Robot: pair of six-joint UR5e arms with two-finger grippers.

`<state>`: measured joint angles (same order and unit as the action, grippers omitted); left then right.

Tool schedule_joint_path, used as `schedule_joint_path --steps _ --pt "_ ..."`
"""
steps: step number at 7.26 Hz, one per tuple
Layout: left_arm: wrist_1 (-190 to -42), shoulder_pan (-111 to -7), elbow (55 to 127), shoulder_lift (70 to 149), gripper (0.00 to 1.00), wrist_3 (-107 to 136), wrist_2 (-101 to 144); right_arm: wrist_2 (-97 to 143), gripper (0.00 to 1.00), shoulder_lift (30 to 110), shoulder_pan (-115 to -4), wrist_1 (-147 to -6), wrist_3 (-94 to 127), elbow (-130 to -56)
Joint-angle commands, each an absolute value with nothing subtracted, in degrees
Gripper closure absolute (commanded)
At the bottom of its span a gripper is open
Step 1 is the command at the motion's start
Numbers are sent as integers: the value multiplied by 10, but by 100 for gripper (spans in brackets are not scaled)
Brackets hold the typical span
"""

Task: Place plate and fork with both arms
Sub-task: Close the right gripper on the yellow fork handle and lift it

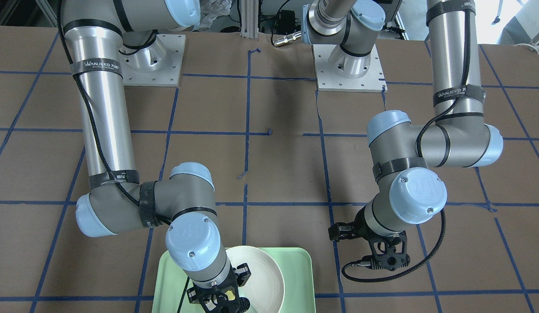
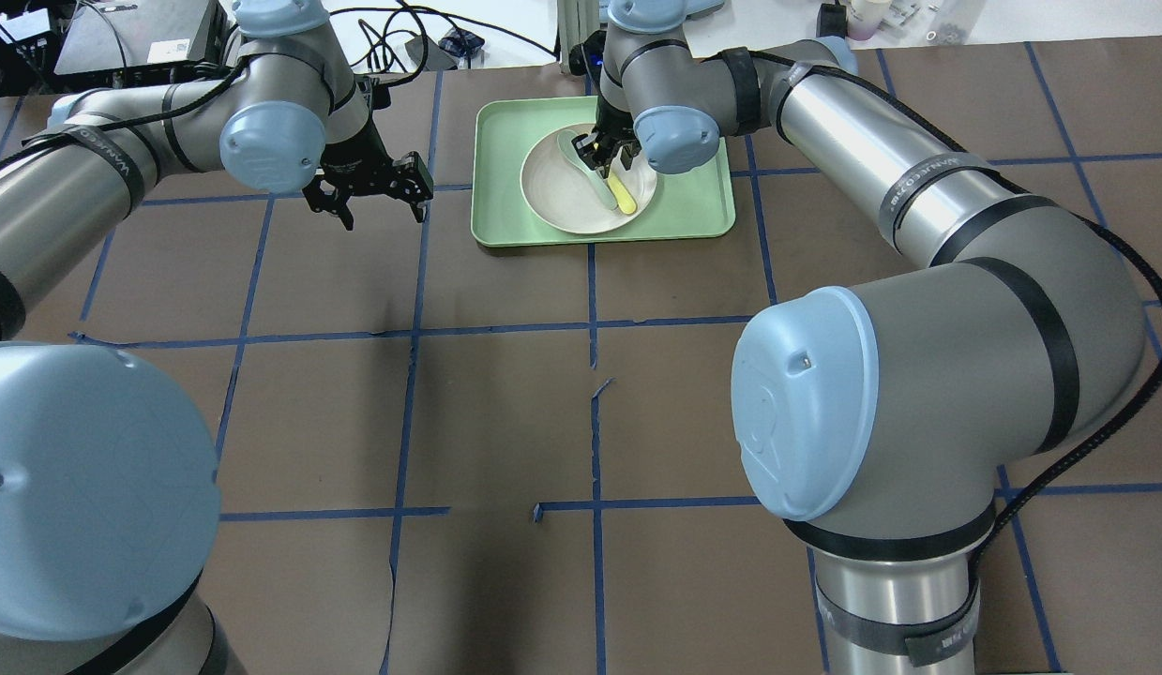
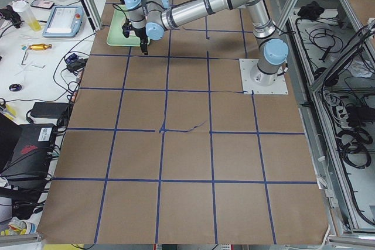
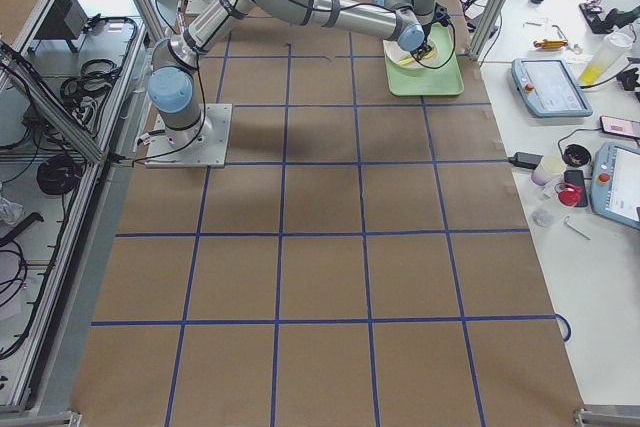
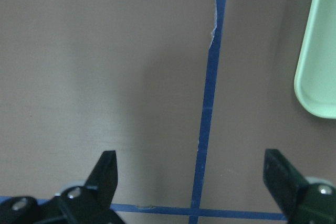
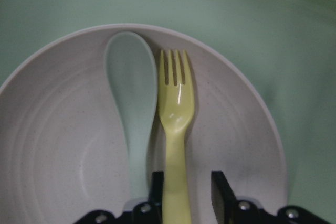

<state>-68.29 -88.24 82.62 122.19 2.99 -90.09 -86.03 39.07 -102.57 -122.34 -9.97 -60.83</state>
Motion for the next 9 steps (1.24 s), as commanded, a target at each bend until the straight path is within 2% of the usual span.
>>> schedule_joint_path --steps 1,5,6,7,9 --pt "-683 -882 826 1223 0 29 -901 -860 54 388 -1026 -1223 -99 -609" --pt "-683 -880 826 1225 0 24 -902 -853 55 382 -1027 -1223 -99 -612" --pt "-682 -879 826 1225 0 23 -902 -855 70 381 -1027 -1223 -100 -612" --pt "-682 -878 827 1227 0 19 -902 -855 100 384 -1027 -1216 -100 -612" --pt "-682 -878 827 1229 0 19 -902 -853 100 394 -1027 -1209 -88 -620"
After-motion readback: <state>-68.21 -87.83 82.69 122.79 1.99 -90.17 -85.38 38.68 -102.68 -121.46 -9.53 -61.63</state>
